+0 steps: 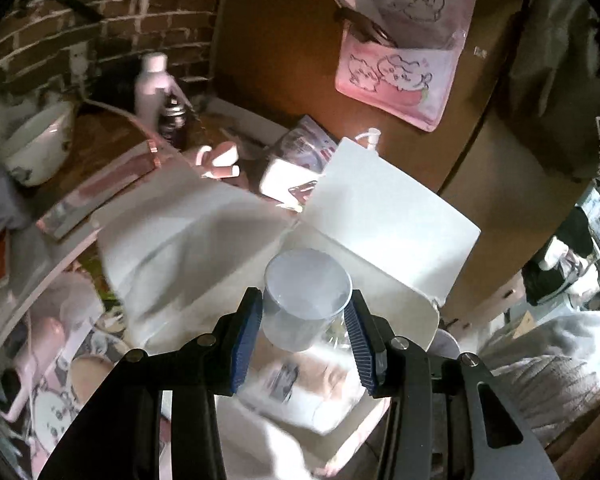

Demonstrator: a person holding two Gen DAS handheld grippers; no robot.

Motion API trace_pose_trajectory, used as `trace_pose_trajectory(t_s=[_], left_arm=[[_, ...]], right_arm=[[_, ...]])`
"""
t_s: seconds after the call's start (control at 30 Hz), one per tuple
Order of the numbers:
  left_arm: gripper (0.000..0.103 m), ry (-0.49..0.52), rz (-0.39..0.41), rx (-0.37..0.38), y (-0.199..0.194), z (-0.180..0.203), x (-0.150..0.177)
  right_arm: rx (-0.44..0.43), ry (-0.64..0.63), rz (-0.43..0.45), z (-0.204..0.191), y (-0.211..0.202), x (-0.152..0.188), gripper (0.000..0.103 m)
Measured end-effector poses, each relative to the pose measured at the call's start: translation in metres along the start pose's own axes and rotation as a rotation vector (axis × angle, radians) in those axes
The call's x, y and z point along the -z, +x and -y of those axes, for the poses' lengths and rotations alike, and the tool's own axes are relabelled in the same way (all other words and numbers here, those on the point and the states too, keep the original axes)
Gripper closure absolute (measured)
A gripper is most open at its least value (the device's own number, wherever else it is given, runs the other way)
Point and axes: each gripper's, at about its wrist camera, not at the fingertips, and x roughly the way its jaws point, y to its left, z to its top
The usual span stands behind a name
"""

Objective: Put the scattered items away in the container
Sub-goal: 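Carry the white cup into the white box and lower it, then grasp the green-capped tube on the desk with the right tool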

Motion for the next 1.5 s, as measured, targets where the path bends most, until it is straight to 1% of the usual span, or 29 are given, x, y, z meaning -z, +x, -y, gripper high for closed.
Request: trace_pose_trajectory(t_s=[0.1, 0.2, 0.3, 0.4, 0.5, 0.6, 0.63, 0.67, 0.7, 0.73, 0.77, 0.8, 0.87, 1.0, 1.07, 1.13, 1.23, 1.33, 1.4, 1.43, 1.5], left_arm=[[0.065, 0.014, -0.050, 0.032, 0.018, 0.005, -0.008], [0.065, 0.019, -0.104, 0.041, 0.035, 0.007, -0.010], [0.065, -0.020, -0.147, 0.078, 0.048, 0.004, -0.010], [0.065, -0.023, -0.182, 0.084, 0.057, 0.005, -0.009], [0.065, -0.017, -0.228, 0.069, 0.068, 0.007, -0.006], [0.065, -0.032, -0.259, 0.084, 0.077, 0.007, -0.003], [0.063, -0.033, -0.262, 0.087, 0.078, 0.007, -0.002], [0.056, -0.036, -0.267, 0.087, 0.079, 0.007, -0.002], [0.052, -0.036, -0.266, 0.083, 0.079, 0.007, -0.002], [0.044, -0.037, -0.263, 0.085, 0.079, 0.008, -0.003], [0.040, -0.039, -0.260, 0.092, 0.079, 0.008, -0.003], [0.038, -0.038, -0.256, 0.095, 0.078, 0.009, -0.004], [0.031, -0.035, -0.248, 0.085, 0.076, 0.009, -0.006], [0.030, -0.037, -0.223, 0.062, 0.067, 0.007, -0.007], [0.023, -0.037, -0.202, 0.061, 0.060, 0.006, -0.008], [0.020, -0.034, -0.178, 0.065, 0.051, 0.008, -0.006], [0.009, -0.007, -0.144, 0.046, 0.038, 0.012, -0.003], [0.006, -0.001, -0.128, 0.037, 0.026, 0.013, 0.003], [0.003, 0.000, -0.116, 0.025, 0.019, 0.012, 0.008], [0.000, 0.002, -0.107, 0.017, 0.015, 0.012, 0.010], [0.000, 0.003, -0.084, -0.001, 0.004, 0.011, 0.017]], right_arm=[[-0.004, 0.015, 0.006, 0.004, -0.003, 0.000, 0.000], [-0.006, 0.030, 0.008, 0.009, -0.005, -0.001, 0.000], [-0.009, 0.040, 0.009, 0.012, -0.006, -0.001, 0.000], [-0.011, 0.044, 0.007, 0.013, -0.006, 0.000, 0.000], [-0.011, 0.050, 0.009, 0.014, -0.007, 0.000, 0.000], [-0.014, 0.058, 0.009, 0.015, -0.006, 0.000, 0.000], [-0.013, 0.059, 0.009, 0.015, -0.006, 0.000, 0.000], [-0.013, 0.058, 0.008, 0.015, -0.006, 0.000, 0.000], [-0.013, 0.058, 0.008, 0.015, -0.006, 0.000, 0.000], [-0.014, 0.059, 0.009, 0.015, -0.005, 0.000, 0.000], [-0.014, 0.059, 0.008, 0.015, -0.005, 0.000, 0.000], [-0.014, 0.059, 0.008, 0.015, -0.005, -0.001, 0.000], [-0.015, 0.060, 0.006, 0.015, -0.005, 0.000, 0.000], [-0.012, 0.057, 0.008, 0.015, -0.006, 0.000, 0.000], [-0.004, 0.047, 0.010, 0.015, -0.006, 0.000, 0.000], [0.008, 0.034, 0.012, 0.014, -0.007, -0.001, 0.000], [0.026, 0.021, 0.016, 0.014, -0.008, -0.002, 0.000], [0.045, 0.013, 0.021, 0.014, -0.010, -0.004, 0.000], [0.062, 0.004, 0.030, 0.012, -0.012, -0.005, 0.000], [0.077, -0.003, 0.038, 0.011, -0.014, -0.006, 0.000], [0.099, -0.014, 0.050, 0.009, -0.018, -0.006, 0.000]])
